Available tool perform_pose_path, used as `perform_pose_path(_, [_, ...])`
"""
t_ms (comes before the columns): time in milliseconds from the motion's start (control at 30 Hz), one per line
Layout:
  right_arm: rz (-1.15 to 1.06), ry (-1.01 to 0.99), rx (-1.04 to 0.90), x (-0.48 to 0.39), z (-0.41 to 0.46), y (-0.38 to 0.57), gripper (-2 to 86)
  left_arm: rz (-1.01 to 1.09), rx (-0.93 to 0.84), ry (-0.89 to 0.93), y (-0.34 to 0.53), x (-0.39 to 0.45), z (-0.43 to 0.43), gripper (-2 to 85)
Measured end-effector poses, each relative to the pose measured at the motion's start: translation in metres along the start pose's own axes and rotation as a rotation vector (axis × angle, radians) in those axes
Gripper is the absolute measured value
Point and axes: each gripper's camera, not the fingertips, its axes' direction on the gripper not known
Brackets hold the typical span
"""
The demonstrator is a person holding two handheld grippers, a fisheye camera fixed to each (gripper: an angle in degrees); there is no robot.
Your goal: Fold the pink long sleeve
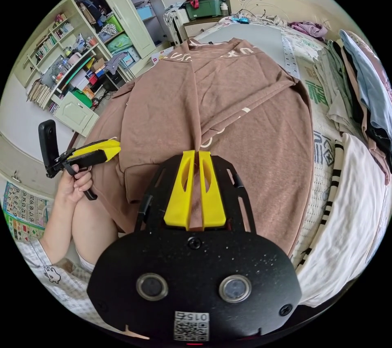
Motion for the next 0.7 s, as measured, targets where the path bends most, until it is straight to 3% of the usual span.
perform_pose_path(100, [0.009,-0.009,0.0,-0.001,0.001,0.001,0.6,-0.046,0.062,-0.004,0.0,-0.006,-0.005,6.0])
perform_pose_path(433, [0.005,0.022,0.002,-0.017,0.007,0.003,0.6,-0.088,-0.014,-0.061,-0.002,-0.006,0.01,0.5])
perform_pose_path(700, [-0.122,0.279,0.004,-0.071,0.021,0.007,0.5,-0.047,-0.018,-0.117,0.002,0.011,0.016,0.1])
